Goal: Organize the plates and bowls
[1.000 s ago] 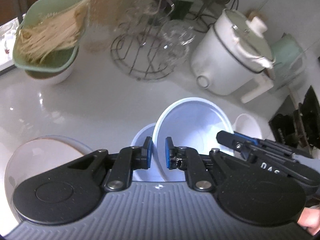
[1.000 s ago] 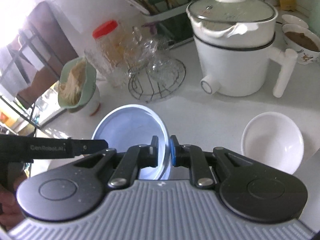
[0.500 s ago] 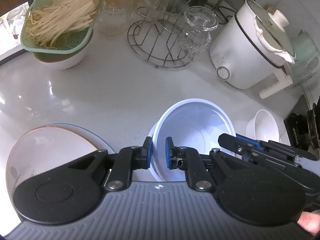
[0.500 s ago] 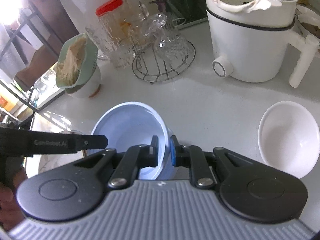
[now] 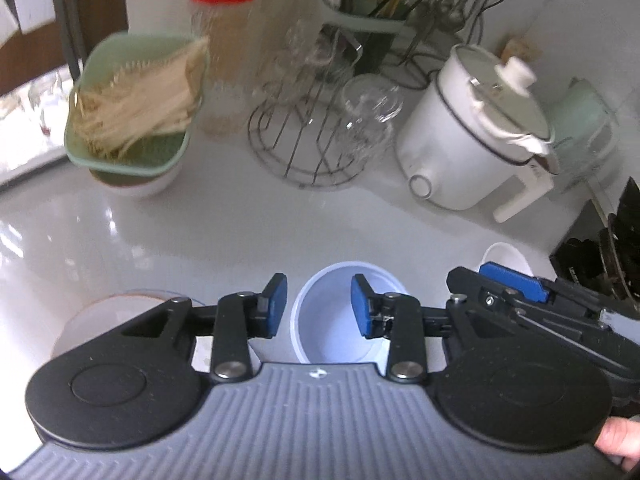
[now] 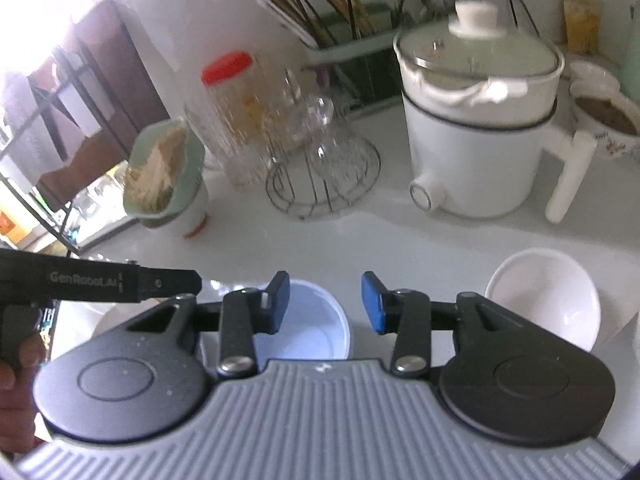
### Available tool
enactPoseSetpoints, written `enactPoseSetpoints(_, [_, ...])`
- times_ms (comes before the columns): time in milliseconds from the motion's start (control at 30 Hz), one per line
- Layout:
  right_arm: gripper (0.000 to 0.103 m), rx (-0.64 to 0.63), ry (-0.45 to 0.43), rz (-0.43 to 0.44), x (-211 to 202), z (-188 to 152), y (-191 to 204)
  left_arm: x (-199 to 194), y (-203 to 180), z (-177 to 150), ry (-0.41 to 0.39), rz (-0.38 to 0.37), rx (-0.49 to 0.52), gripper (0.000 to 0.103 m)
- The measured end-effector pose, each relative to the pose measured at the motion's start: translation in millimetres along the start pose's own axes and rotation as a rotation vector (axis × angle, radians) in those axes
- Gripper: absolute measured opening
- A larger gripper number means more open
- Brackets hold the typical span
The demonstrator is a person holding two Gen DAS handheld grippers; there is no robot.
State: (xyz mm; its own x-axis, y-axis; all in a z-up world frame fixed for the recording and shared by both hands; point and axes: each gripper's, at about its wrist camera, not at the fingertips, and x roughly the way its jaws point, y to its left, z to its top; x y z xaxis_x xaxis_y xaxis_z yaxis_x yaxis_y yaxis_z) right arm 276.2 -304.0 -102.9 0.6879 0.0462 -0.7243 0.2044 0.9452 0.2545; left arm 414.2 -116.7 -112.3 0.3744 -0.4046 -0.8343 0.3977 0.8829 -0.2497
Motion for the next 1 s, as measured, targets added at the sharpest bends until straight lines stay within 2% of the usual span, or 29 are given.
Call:
enactPoseSetpoints(267, [0.043, -0.022, -0.112, -0.012, -36.2, 4.1, 13.0, -41.6, -13.8, -3.5, -0.096, -0.018, 0.068, 0.040])
enactPoseSetpoints(533, [0.043, -0.027, -0.173, -0.013, -61.8, 0.2, 30.6, -101.8, -16.0, -25.0, -0.208, -0.005, 0.090, 0.040])
enactPoseSetpoints(667, [0.043, -0.050, -0.208, -0.029, -78.2, -7.5, 38.8, -119.8, -10.9, -37.1, -0.233, 0.002, 0.087, 0.040])
enactPoseSetpoints(1000, [0.043, -0.068, -0.224, -0.038, -106.3, -26.0, 51.4, -140.4, 9.7, -72.6, -0.251, 0.000, 0.014, 0.040])
